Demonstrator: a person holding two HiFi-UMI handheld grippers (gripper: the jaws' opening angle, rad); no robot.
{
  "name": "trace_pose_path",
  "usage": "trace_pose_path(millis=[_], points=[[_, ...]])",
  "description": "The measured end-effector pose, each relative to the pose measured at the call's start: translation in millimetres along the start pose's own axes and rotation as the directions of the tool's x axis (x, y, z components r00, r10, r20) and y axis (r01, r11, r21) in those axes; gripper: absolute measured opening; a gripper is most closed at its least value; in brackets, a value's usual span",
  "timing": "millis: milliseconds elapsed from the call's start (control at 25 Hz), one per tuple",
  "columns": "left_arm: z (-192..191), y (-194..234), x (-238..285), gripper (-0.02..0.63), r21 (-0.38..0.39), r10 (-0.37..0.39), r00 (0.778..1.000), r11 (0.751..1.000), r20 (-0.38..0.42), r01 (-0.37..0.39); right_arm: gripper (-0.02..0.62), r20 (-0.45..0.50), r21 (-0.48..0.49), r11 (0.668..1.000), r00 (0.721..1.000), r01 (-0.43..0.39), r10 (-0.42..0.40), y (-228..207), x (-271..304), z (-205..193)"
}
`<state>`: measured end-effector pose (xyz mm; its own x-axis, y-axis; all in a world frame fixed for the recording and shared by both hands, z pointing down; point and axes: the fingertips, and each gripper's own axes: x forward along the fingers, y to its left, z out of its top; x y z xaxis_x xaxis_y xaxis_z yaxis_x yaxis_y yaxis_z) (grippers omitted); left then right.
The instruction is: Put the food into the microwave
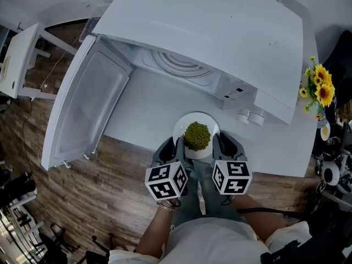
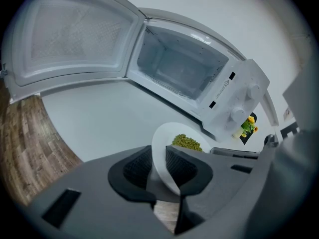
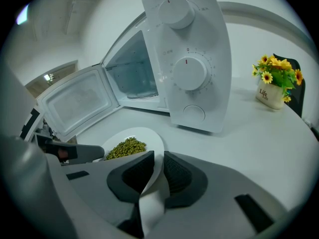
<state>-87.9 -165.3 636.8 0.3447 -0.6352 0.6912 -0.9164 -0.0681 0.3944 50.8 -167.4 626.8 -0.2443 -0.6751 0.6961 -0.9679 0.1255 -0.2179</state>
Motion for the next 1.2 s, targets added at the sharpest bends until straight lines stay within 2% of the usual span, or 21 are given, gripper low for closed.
trace_pose_path(millis=[520,1200], points=[[-0.9,0.5,-0.8,0.077,-0.048,-0.025,1.000,0.999,0.002,0.025,0.061,0.007,0.010,1.000,1.000,-0.005,0.005,-1.1,-0.5,0.6],[11.8,11.3,-18.7,0.068,-0.058,-0.023,0.999,0.998,0.037,0.026,0.055,0.045,-0.016,1.000,0.999,-0.014,0.015,18.5,-5.2,14.1]])
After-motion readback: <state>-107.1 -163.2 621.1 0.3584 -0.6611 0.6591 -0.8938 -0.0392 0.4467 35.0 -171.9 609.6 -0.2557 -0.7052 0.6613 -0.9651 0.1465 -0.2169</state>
